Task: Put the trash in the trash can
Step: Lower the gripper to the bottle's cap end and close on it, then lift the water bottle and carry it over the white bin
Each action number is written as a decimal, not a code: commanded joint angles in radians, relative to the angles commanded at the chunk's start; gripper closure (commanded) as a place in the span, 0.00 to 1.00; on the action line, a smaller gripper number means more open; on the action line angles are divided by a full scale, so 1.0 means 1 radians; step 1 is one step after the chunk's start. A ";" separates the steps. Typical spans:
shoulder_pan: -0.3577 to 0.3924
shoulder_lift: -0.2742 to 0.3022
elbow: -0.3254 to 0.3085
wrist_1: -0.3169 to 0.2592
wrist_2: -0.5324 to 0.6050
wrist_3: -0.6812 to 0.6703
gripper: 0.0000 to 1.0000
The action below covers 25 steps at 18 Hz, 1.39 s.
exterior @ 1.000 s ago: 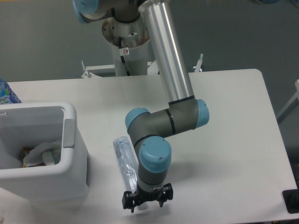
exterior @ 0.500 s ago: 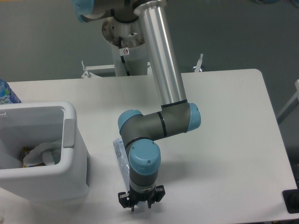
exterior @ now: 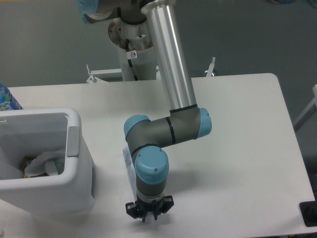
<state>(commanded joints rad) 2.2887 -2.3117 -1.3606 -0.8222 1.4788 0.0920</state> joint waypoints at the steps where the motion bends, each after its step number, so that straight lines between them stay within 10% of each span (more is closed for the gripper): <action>1: 0.005 0.011 0.000 0.000 -0.002 0.003 0.79; 15: 0.123 0.232 0.146 0.161 -0.094 -0.106 0.79; 25: 0.005 0.422 0.169 0.169 -0.097 -0.225 0.79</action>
<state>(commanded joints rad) 2.2936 -1.8901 -1.1918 -0.6535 1.3821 -0.1334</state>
